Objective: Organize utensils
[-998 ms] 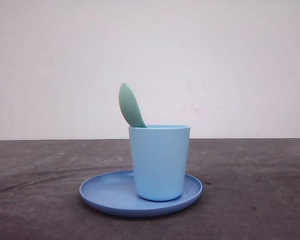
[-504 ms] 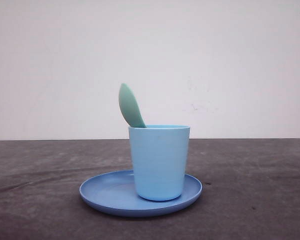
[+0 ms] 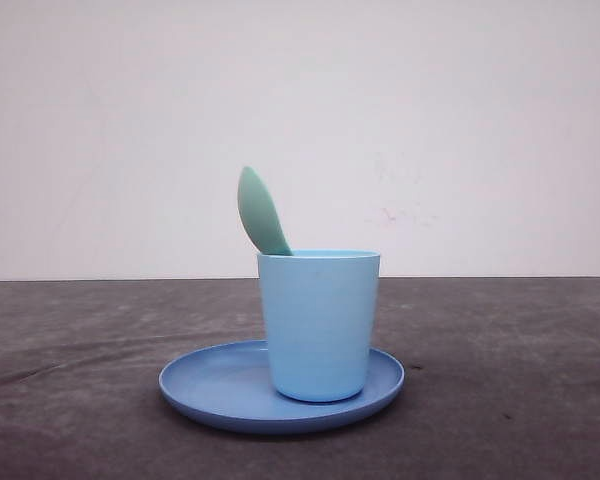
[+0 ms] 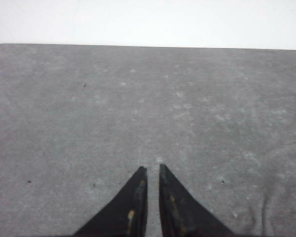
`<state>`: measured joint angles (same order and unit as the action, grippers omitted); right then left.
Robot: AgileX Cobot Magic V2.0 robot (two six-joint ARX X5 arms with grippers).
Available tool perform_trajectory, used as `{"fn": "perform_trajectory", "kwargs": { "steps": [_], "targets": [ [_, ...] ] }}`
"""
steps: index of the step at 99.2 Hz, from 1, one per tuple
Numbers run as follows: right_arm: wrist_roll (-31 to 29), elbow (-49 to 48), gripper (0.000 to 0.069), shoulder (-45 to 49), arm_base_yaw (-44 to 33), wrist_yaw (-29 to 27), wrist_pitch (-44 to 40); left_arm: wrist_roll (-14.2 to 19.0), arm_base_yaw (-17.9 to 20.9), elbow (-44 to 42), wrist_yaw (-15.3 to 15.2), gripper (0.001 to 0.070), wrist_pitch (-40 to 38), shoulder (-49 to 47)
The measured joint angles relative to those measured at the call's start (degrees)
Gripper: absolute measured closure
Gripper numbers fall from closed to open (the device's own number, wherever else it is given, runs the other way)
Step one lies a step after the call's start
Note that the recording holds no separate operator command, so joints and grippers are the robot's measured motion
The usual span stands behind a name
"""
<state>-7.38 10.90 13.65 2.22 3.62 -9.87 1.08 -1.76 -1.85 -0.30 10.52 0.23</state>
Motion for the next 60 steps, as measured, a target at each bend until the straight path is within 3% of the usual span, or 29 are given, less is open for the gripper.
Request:
{"fn": "perform_trajectory", "kwargs": {
  "steps": [21,60],
  "targets": [
    [0.0,-7.3,0.0679,-9.5,0.0,-2.8,0.0,0.0,0.0,0.0,0.0,0.0692,0.0,0.0],
    [0.0,-9.9,0.0679,-13.4,0.0,-2.1,-0.2,0.0,0.0,0.0,0.0,0.0692,0.0,0.0]
  ]
}}
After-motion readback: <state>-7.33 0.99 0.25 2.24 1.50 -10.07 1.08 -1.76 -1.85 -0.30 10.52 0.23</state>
